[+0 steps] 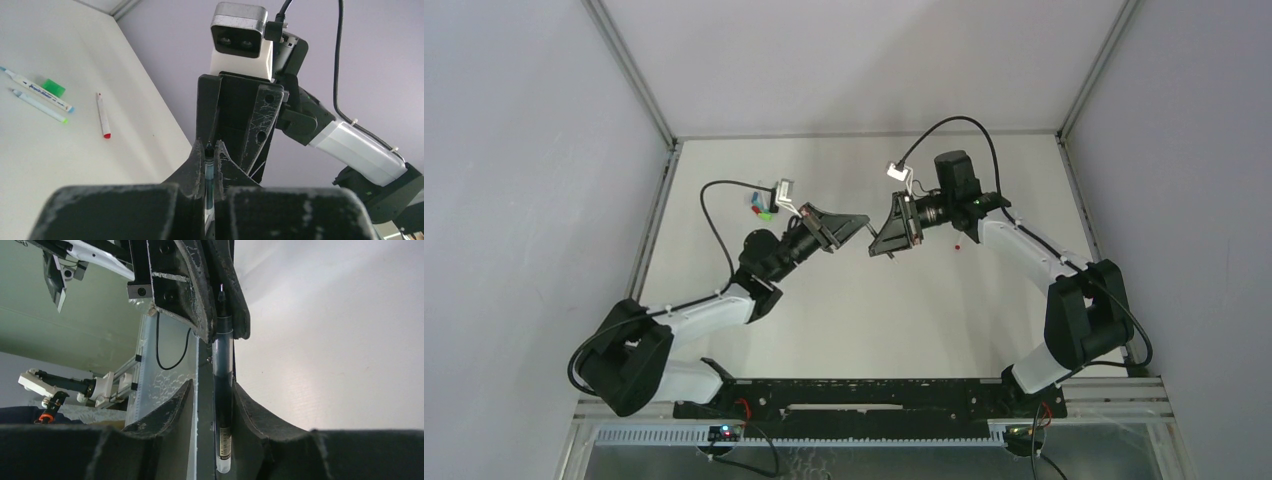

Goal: Insert the pens into the pen caps
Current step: Pick up the pen from the center of the board, then move the pen cap to the center of the board.

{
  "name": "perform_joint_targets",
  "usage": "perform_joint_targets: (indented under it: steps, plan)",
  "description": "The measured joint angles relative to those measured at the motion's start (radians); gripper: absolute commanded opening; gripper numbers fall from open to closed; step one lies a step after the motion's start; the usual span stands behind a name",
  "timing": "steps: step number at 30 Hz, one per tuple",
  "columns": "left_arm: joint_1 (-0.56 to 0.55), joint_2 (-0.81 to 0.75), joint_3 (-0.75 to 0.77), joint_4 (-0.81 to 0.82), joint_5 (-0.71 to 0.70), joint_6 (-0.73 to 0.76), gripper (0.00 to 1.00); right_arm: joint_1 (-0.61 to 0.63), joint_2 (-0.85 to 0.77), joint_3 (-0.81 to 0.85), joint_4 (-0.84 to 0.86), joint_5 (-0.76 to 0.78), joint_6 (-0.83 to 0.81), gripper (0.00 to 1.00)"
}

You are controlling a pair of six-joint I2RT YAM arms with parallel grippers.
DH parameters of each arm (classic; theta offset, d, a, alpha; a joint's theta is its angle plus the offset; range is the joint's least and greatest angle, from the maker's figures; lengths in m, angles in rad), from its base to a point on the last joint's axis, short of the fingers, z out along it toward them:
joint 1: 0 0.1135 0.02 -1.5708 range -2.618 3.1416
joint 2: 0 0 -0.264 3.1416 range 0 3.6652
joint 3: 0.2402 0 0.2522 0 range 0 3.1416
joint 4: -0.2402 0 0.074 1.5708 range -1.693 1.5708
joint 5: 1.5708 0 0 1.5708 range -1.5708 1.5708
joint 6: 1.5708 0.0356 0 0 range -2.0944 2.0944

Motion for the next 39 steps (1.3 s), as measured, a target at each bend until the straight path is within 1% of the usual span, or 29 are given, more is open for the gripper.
perform_joint_targets:
  steps: [3,9,12,13,14,15,18,21,23,24,25,26,28,30,33,36,39]
  plan:
    - [0.000,-0.007,-0.012,0.023,-0.032,-0.016,0.00,0.000,0.000,0.000,0.049,0.006,0.070,0.37]
    - [0.000,-0.007,-0.019,0.075,-0.066,-0.049,0.00,0.006,0.000,0.000,0.125,0.016,0.169,0.26]
    - [0.000,-0.007,-0.034,0.107,-0.079,-0.069,0.00,0.013,0.000,0.000,0.141,0.024,0.192,0.05]
    - [0.000,-0.007,-0.036,0.109,-0.084,-0.076,0.00,0.014,0.000,0.000,0.145,0.021,0.198,0.00]
    - [0.000,-0.007,-0.038,0.114,-0.086,-0.080,0.01,0.014,0.000,0.000,0.151,0.022,0.202,0.00]
    - [0.000,-0.007,-0.039,0.120,-0.089,-0.085,0.05,0.015,0.000,0.000,0.157,0.021,0.209,0.00]
    - [0.001,-0.007,-0.040,0.126,-0.091,-0.087,0.26,0.014,0.000,0.000,0.167,0.018,0.210,0.00]
    - [0.015,-0.016,-0.057,0.127,-0.091,-0.093,0.40,0.012,0.000,0.000,0.167,0.012,0.210,0.00]
    - [0.042,-0.053,-0.085,0.100,-0.088,-0.090,0.51,0.003,0.000,0.000,0.165,0.006,0.208,0.00]
    - [0.069,-0.100,-0.103,0.050,-0.089,-0.080,0.58,-0.005,0.000,0.002,0.156,0.000,0.200,0.00]
    - [0.094,-0.151,-0.114,-0.004,-0.095,-0.059,0.68,-0.013,0.000,0.007,0.135,-0.002,0.178,0.00]
    - [0.122,-0.218,-0.114,-0.102,-0.108,-0.029,0.73,-0.023,0.000,0.016,0.101,-0.002,0.151,0.00]
    - [0.163,-0.357,-0.106,-0.276,-0.152,0.052,0.80,-0.043,0.000,0.035,0.043,0.002,0.095,0.00]
    - [0.190,-0.485,-0.058,-0.504,-0.221,0.154,0.81,-0.064,0.000,0.055,-0.003,0.005,0.043,0.00]
    - [0.246,-0.558,0.041,-0.755,-0.285,0.276,0.80,-0.093,0.002,0.072,-0.052,0.009,-0.014,0.00]
    - [0.370,-0.554,0.109,-0.922,-0.296,0.361,0.77,-0.118,0.010,0.080,-0.080,0.011,-0.047,0.00]
    - [0.486,-0.467,0.163,-1.041,-0.293,0.423,0.70,-0.143,0.020,0.080,-0.103,0.011,-0.066,0.00]
